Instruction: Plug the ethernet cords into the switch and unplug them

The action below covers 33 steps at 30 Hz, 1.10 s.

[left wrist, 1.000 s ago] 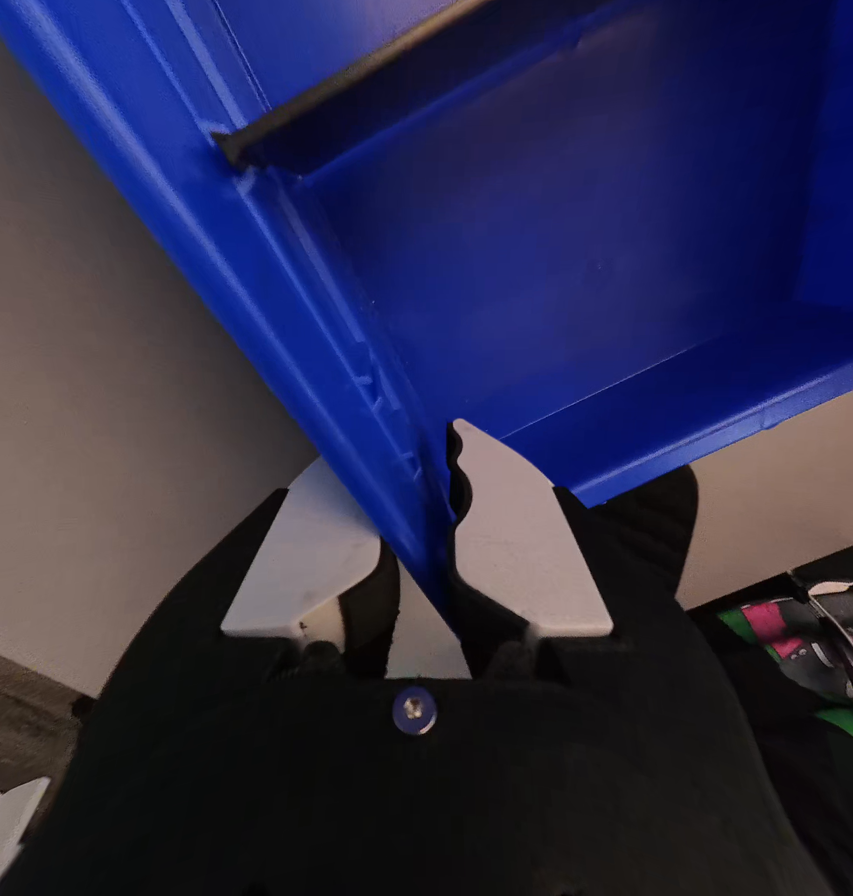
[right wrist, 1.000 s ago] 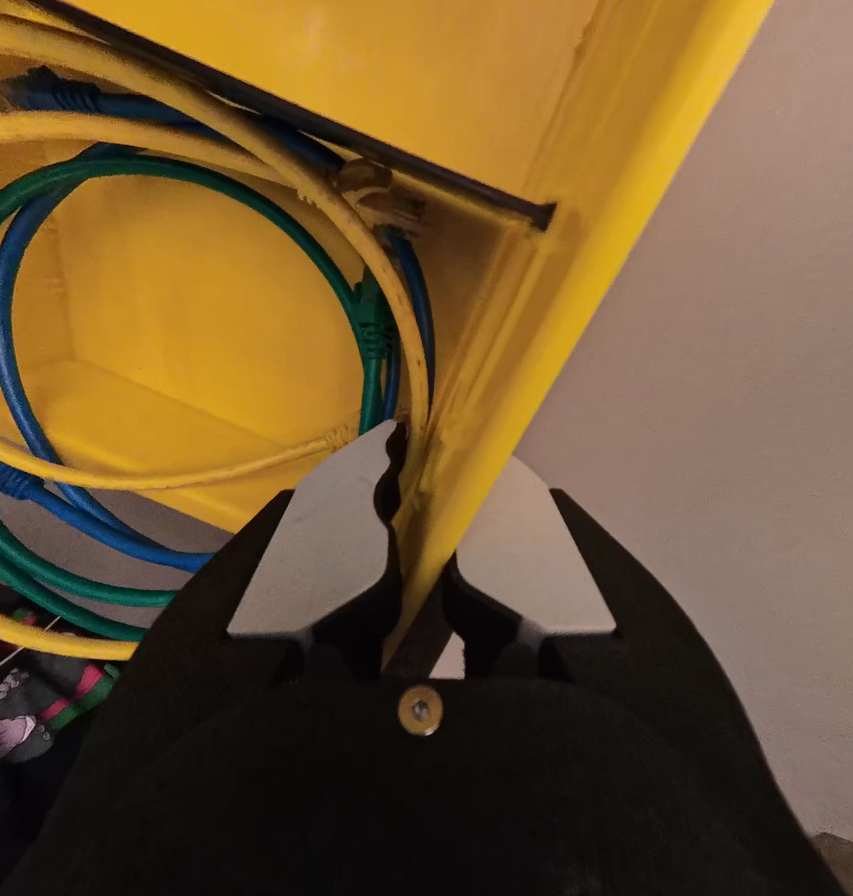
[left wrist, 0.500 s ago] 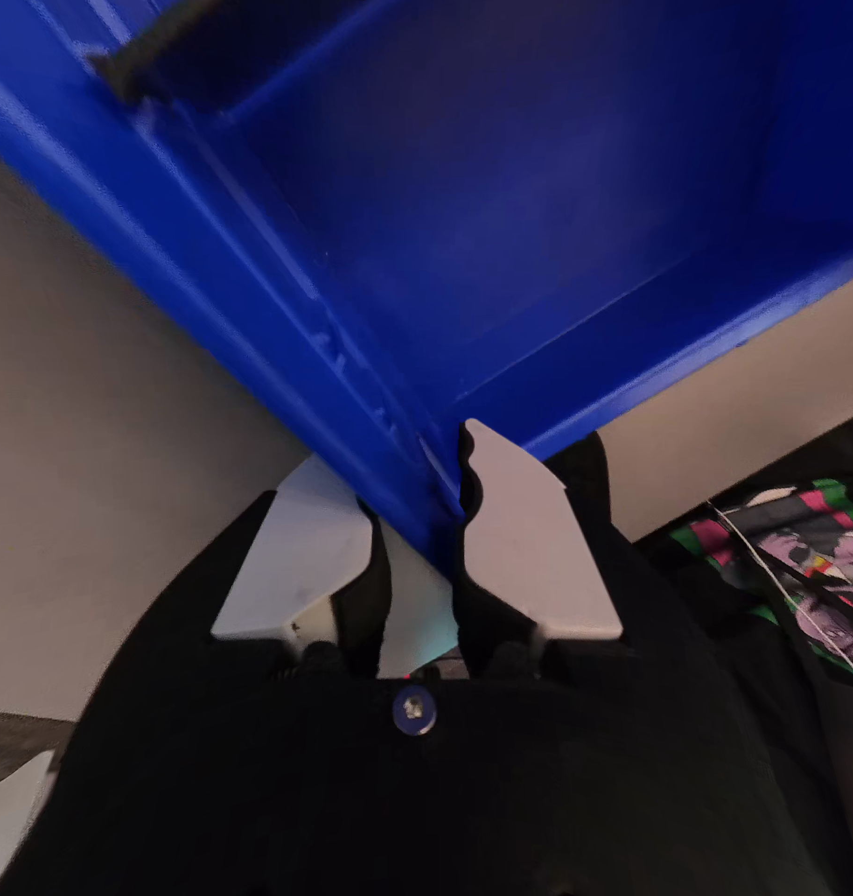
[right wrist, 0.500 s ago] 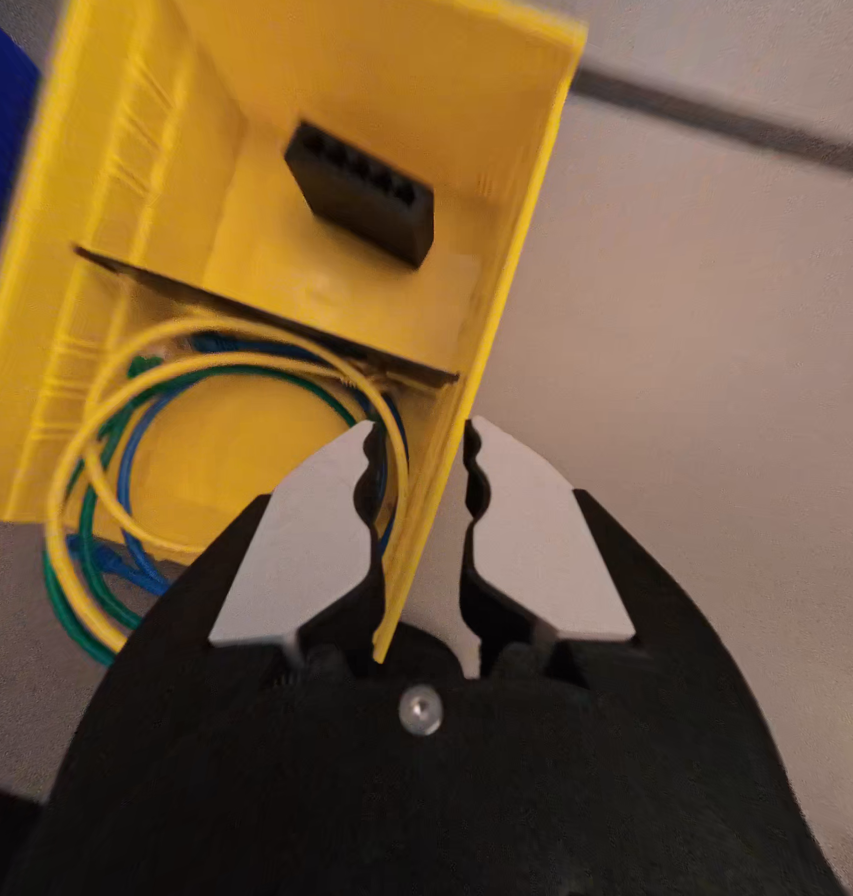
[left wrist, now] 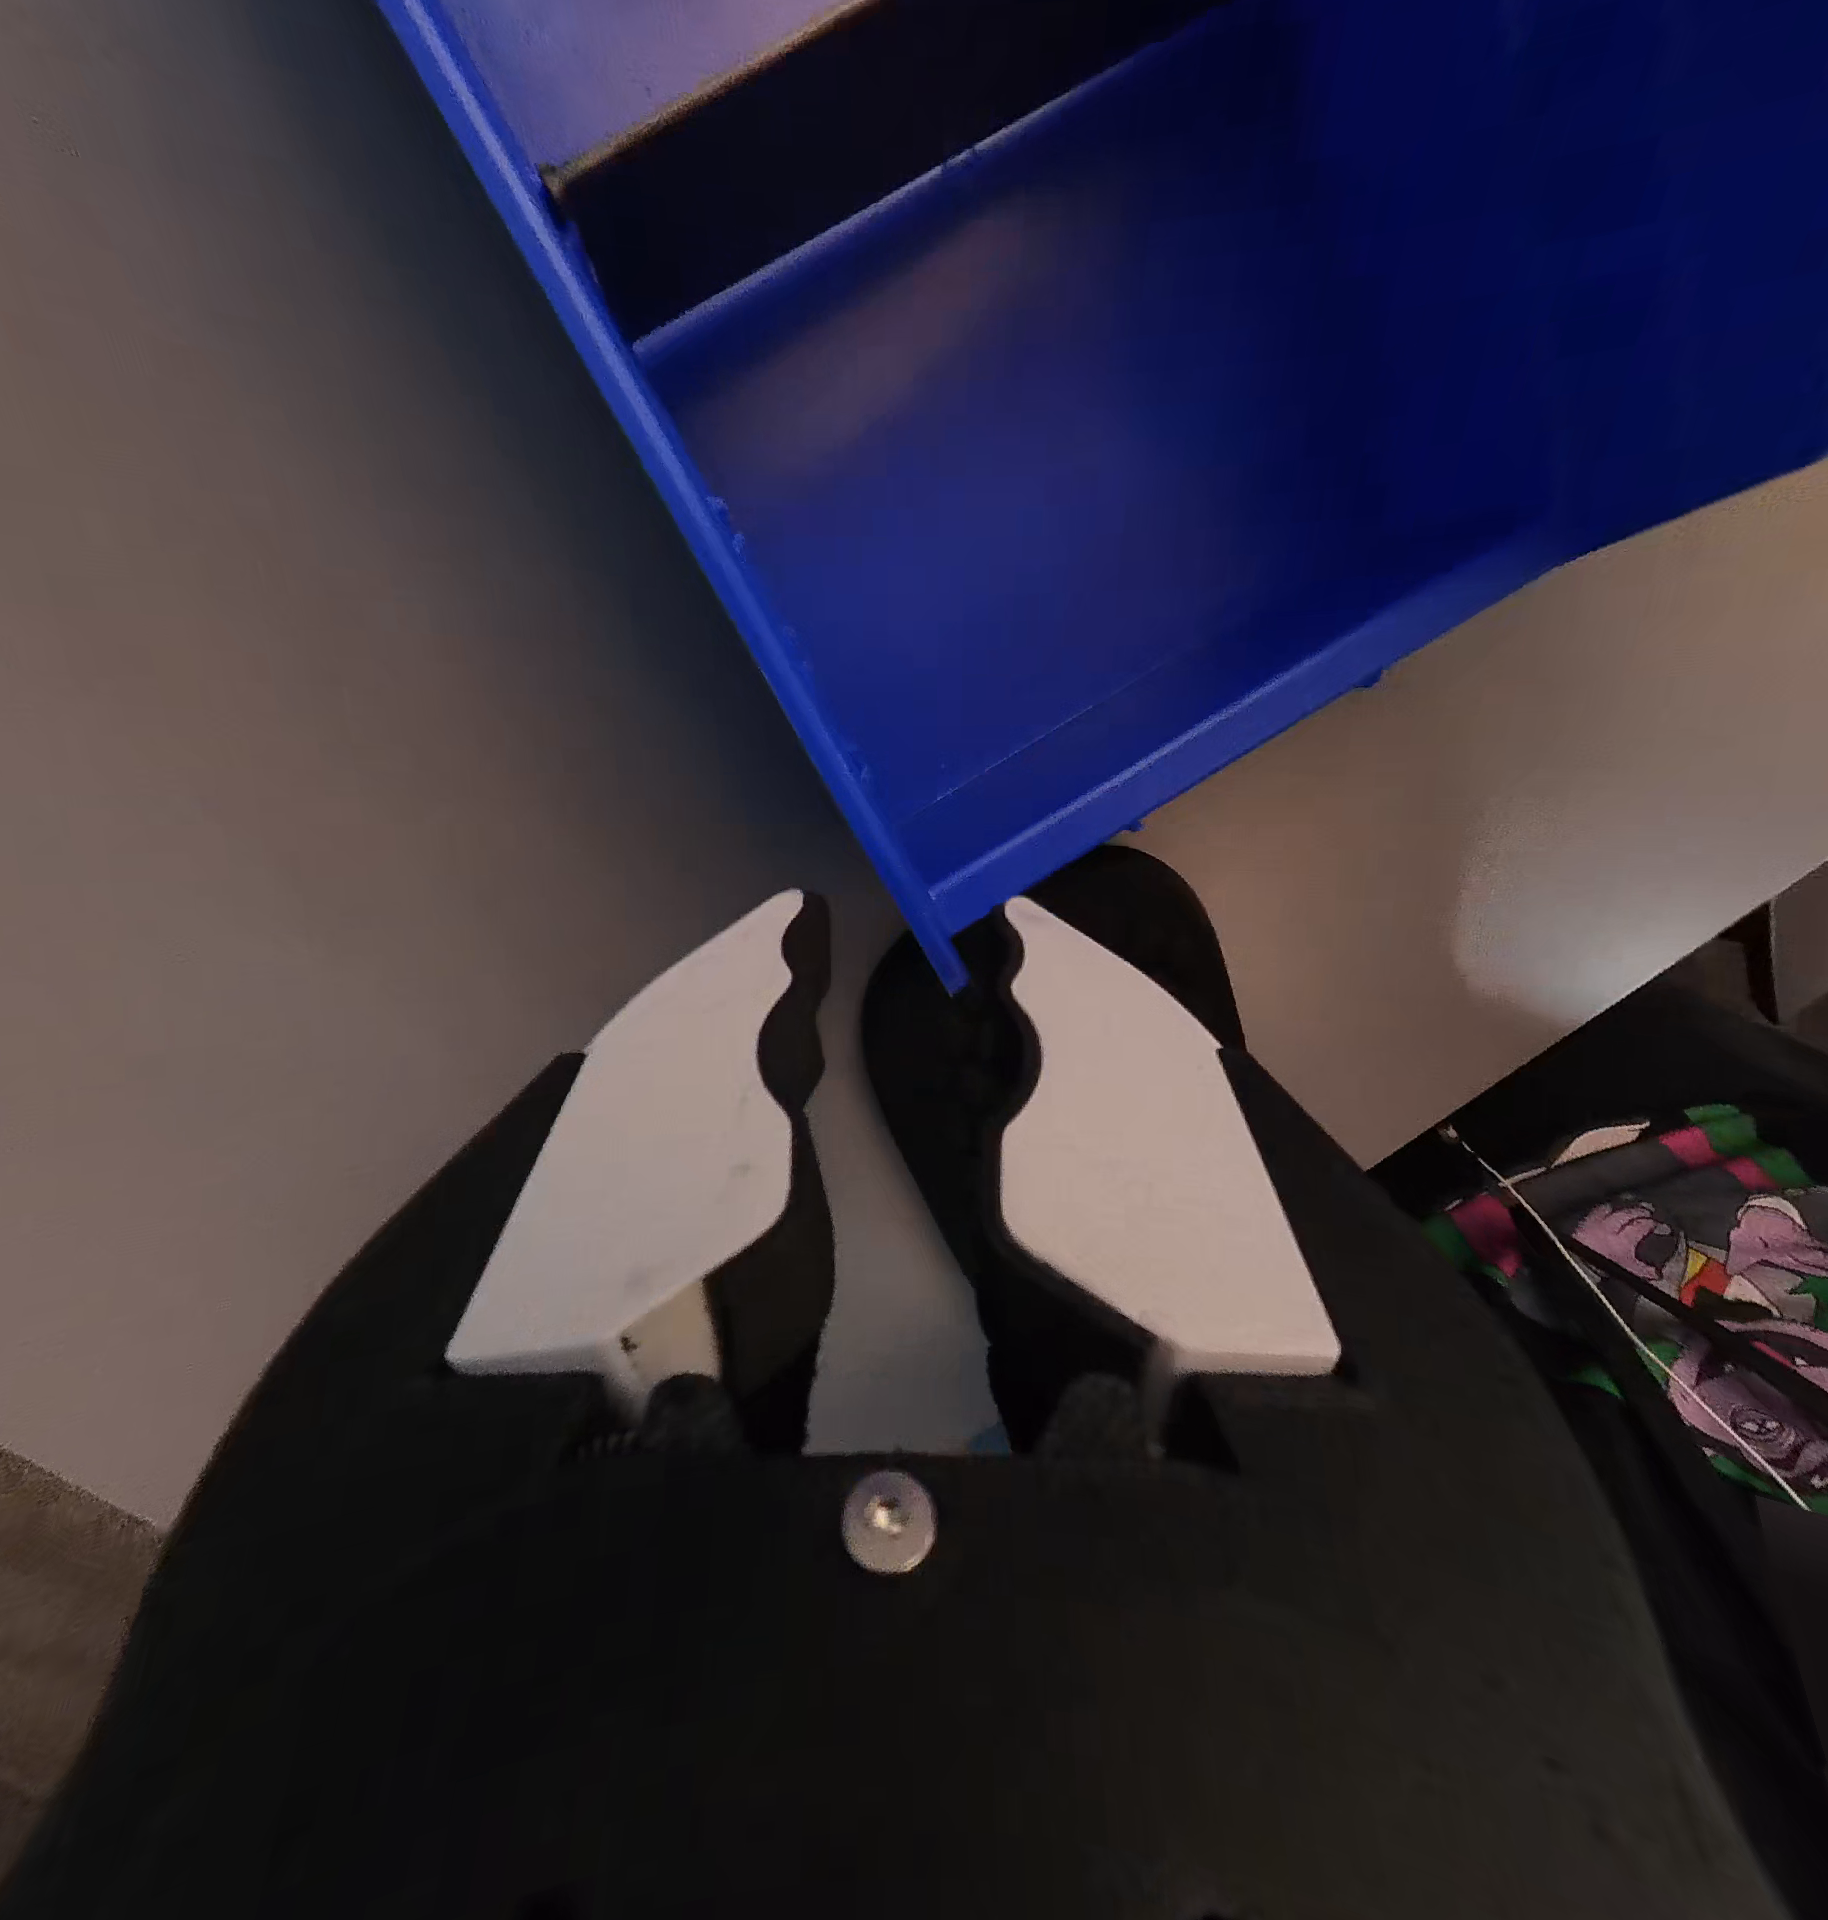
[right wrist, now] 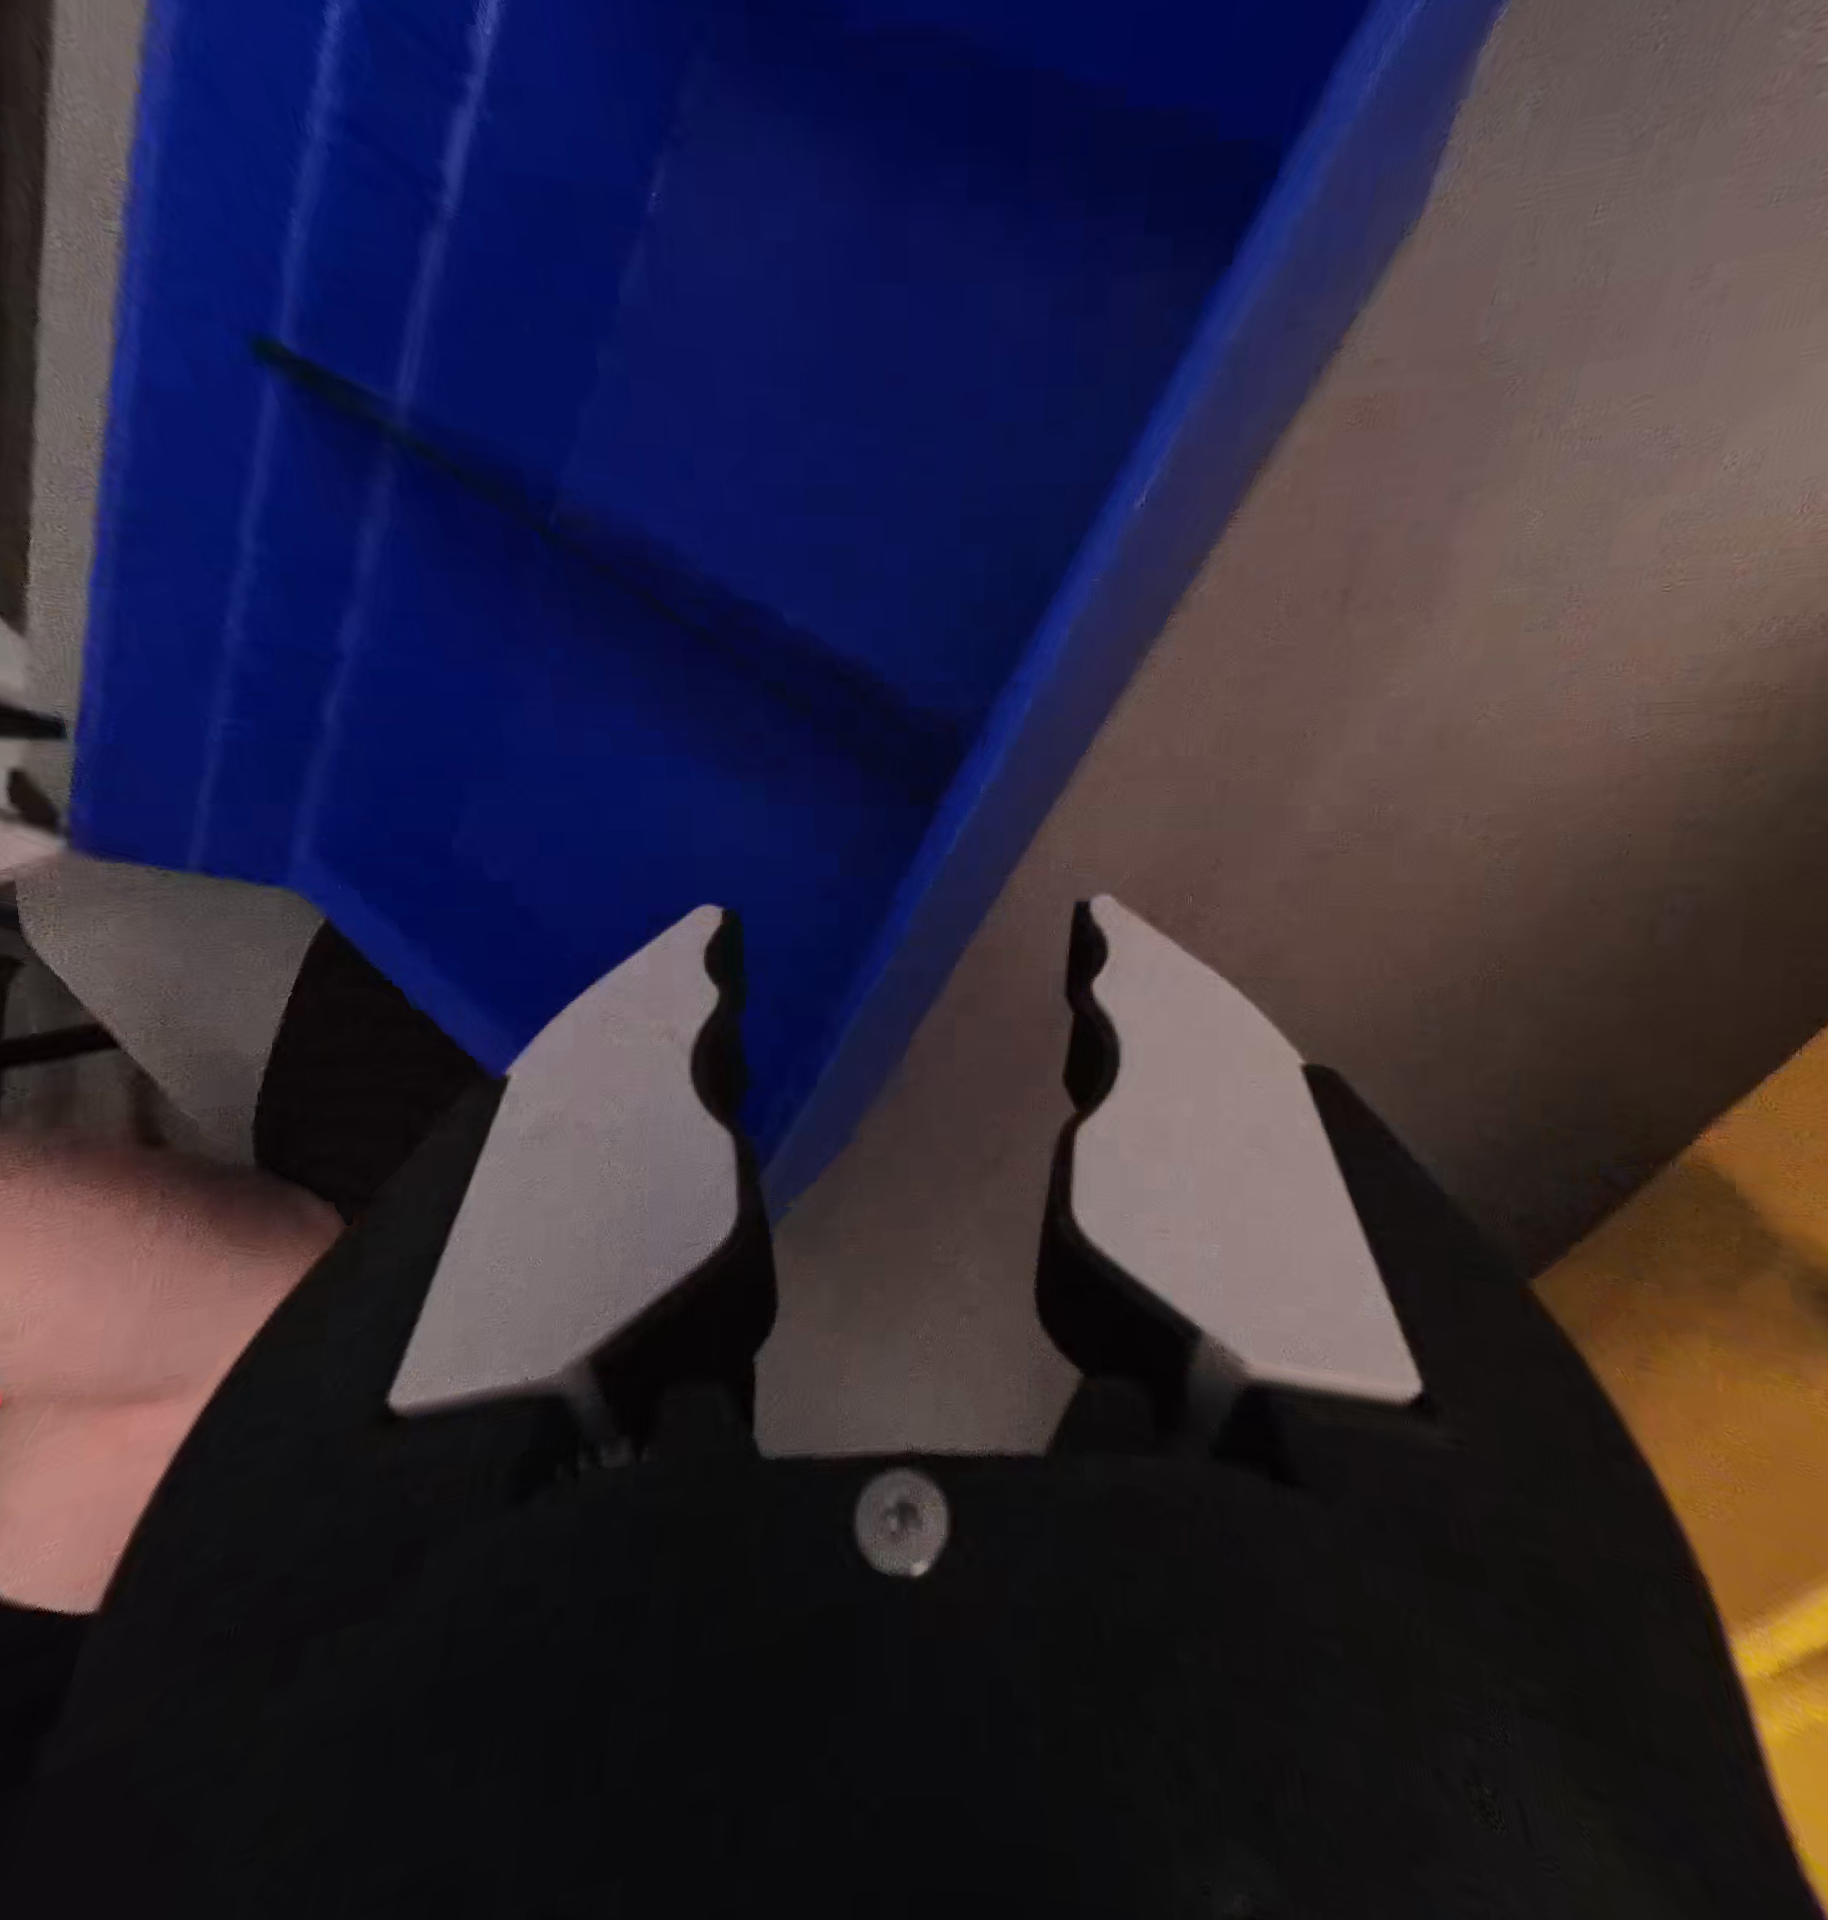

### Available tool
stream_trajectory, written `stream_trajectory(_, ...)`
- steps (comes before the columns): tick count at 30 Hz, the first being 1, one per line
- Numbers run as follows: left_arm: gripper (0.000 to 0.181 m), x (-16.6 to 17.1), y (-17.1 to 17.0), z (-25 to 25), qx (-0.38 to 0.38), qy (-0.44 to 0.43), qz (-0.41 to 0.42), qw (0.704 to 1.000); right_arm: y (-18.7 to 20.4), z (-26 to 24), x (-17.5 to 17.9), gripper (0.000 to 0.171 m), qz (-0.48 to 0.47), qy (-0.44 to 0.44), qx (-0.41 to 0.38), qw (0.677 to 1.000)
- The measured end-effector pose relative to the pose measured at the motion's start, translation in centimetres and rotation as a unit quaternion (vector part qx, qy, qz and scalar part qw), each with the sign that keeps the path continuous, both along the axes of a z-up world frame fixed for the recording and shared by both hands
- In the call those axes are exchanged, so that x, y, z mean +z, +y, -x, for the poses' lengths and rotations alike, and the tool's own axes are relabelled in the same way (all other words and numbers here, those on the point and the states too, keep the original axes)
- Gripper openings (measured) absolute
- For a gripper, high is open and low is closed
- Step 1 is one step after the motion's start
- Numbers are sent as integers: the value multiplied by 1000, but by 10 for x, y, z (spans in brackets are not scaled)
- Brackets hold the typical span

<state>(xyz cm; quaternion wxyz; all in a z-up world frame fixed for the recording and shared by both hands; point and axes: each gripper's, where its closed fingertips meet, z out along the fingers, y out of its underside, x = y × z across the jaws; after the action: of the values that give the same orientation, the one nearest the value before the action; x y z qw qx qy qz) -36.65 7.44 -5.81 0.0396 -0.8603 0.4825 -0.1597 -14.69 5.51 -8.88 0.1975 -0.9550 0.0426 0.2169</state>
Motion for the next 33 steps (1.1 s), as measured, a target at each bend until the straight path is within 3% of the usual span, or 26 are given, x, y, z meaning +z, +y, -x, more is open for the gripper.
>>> stream_trajectory(4, 28, 8, 0, 1, -3, -18, -13, 1000, 10, 6, -26, 57, 68, -9, -18, 997)
stream_trajectory(7, 27, 11, 2, -1, -6, -29, -16, 999, -1, 18, -42, 38, 126, -15, 9, 992)
stream_trajectory(11, 25, 19, 9, -4, 7, -50, -30, 998, -3, 10, -46, 26, 154, -44, 11, 987)
stream_trajectory(18, 24, 81, 25, -15, 41, -180, -138, 973, -26, -21, -39, 9, 181, -88, 29, 979)
stream_trajectory(22, 22, 124, 25, -18, 66, -264, -191, 943, -48, -27, -9, 7, 198, -55, 50, 977)
stream_trajectory(26, 23, 150, 12, -26, 59, -331, -197, 921, -64, -56, 58, 7, 158, -26, 67, 985)
stream_trajectory(30, 36, 165, -57, -69, -109, -432, -71, 892, -100, -131, 130, 6, 109, 32, 31, 993)
stream_trajectory(33, 52, 155, -97, -114, -194, -417, 4, 888, -139, -216, 158, 6, 58, 29, -31, 997)
